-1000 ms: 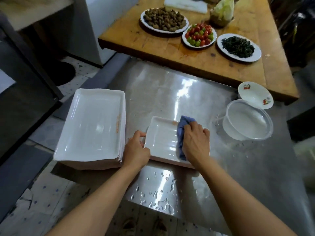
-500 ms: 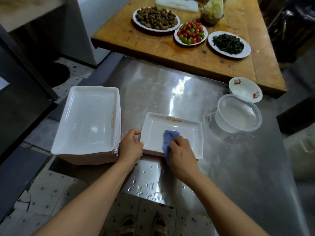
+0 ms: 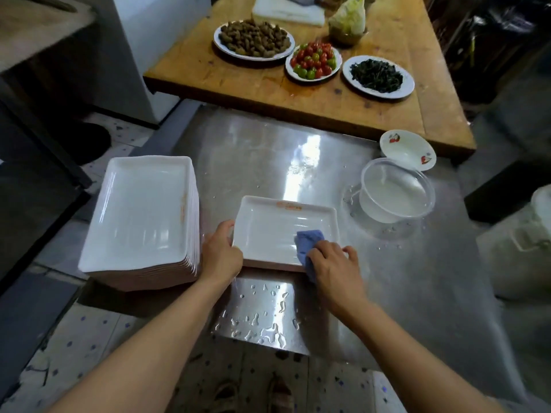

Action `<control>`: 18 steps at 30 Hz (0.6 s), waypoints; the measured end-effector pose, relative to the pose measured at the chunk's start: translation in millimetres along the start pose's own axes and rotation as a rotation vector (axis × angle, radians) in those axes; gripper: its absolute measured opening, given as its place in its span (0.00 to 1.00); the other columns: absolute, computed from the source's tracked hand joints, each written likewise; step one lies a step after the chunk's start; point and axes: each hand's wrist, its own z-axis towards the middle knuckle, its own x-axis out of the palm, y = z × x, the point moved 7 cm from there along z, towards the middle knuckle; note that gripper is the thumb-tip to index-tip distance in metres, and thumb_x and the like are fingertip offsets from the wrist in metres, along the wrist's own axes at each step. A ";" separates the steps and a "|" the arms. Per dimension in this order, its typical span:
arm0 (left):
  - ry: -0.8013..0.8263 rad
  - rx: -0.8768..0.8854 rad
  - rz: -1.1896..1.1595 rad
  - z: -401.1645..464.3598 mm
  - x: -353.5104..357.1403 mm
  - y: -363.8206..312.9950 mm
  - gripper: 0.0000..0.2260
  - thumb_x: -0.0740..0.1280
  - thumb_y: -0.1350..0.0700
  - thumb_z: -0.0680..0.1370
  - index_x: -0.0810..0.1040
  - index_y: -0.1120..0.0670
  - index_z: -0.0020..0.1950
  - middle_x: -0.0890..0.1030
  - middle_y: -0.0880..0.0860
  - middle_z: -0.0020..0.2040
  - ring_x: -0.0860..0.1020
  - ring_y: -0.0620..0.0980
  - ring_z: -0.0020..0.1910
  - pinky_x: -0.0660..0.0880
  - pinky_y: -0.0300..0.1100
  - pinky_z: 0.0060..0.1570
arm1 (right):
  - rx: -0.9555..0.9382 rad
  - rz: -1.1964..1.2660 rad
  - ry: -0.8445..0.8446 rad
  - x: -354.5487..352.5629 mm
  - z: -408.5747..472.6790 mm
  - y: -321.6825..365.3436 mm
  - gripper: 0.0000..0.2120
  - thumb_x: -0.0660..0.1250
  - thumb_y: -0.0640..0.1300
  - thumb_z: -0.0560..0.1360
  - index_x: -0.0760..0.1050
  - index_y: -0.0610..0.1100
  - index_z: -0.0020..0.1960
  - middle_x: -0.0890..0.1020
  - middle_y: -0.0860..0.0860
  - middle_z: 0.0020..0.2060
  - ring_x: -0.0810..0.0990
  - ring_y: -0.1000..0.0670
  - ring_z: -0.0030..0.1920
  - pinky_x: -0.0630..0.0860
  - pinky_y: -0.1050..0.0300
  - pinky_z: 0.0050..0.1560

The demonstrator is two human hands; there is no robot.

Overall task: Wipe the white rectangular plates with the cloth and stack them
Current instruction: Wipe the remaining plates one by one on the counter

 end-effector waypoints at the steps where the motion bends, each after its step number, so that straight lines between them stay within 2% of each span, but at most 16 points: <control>1: 0.000 0.011 0.012 0.3 0.2 -1.6 0.27 0.58 0.70 0.70 0.74 0.49 0.65 0.76 0.61 0.49 0.73 0.59 0.51 0.68 0.42 0.47 | 0.012 -0.009 0.013 -1.8 -4.3 -9.1 0.12 0.57 0.42 0.78 0.70 0.49 0.61 0.69 0.51 0.64 0.66 0.49 0.65 0.55 0.52 0.65; 4: -0.013 0.037 0.023 -0.4 -1.5 -8.4 0.27 0.58 0.71 0.70 0.74 0.51 0.65 0.77 0.61 0.50 0.74 0.60 0.52 0.70 0.44 0.49 | -0.015 -0.024 0.044 -5.9 -7.9 -17.7 0.13 0.56 0.43 0.79 0.70 0.47 0.63 0.68 0.50 0.66 0.64 0.49 0.67 0.56 0.53 0.66; 7: -0.037 0.049 0.061 -4.9 -3.6 -14.1 0.25 0.59 0.71 0.70 0.75 0.53 0.64 0.75 0.55 0.46 0.73 0.57 0.47 0.68 0.42 0.42 | -0.067 0.047 0.052 -13.1 -5.8 -14.0 0.13 0.58 0.41 0.79 0.72 0.44 0.62 0.70 0.47 0.65 0.67 0.46 0.64 0.64 0.54 0.62; 8: -0.056 0.050 0.137 -6.8 -4.9 -16.0 0.25 0.59 0.69 0.71 0.74 0.52 0.65 0.74 0.55 0.49 0.73 0.57 0.47 0.68 0.42 0.43 | -0.068 0.099 0.040 -17.4 -4.6 -14.0 0.13 0.59 0.40 0.78 0.72 0.43 0.62 0.71 0.47 0.64 0.69 0.46 0.62 0.66 0.54 0.60; 10: -0.101 0.083 0.370 -13.2 -6.3 -22.2 0.24 0.61 0.66 0.72 0.71 0.51 0.66 0.70 0.57 0.56 0.71 0.59 0.55 0.70 0.47 0.50 | -0.051 0.165 0.044 -22.0 -2.0 -16.2 0.11 0.60 0.39 0.78 0.74 0.42 0.60 0.72 0.47 0.63 0.69 0.46 0.59 0.70 0.54 0.57; 12: -0.105 0.243 0.450 -23.1 2.4 -37.5 0.24 0.65 0.63 0.73 0.70 0.51 0.69 0.69 0.56 0.62 0.67 0.57 0.62 0.68 0.48 0.57 | -0.016 0.164 0.083 -20.6 0.4 -21.2 0.09 0.60 0.38 0.78 0.74 0.41 0.57 0.72 0.47 0.61 0.69 0.46 0.59 0.71 0.54 0.54; 15: 0.075 0.493 0.469 -41.4 33.6 -59.8 0.23 0.67 0.56 0.75 0.69 0.51 0.70 0.66 0.52 0.71 0.63 0.53 0.70 0.59 0.46 0.68 | 0.016 0.178 0.087 -18.3 3.3 -28.2 0.09 0.58 0.36 0.77 0.72 0.40 0.55 0.73 0.45 0.58 0.68 0.45 0.59 0.70 0.54 0.50; 18: 0.249 0.532 0.598 -49.0 62.7 -60.1 0.28 0.65 0.50 0.76 0.60 0.48 0.75 0.54 0.48 0.77 0.53 0.48 0.76 0.48 0.47 0.73 | 0.072 0.238 0.088 -18.9 5.2 -41.0 0.11 0.65 0.32 0.70 0.72 0.39 0.51 0.74 0.45 0.54 0.70 0.46 0.56 0.71 0.54 0.49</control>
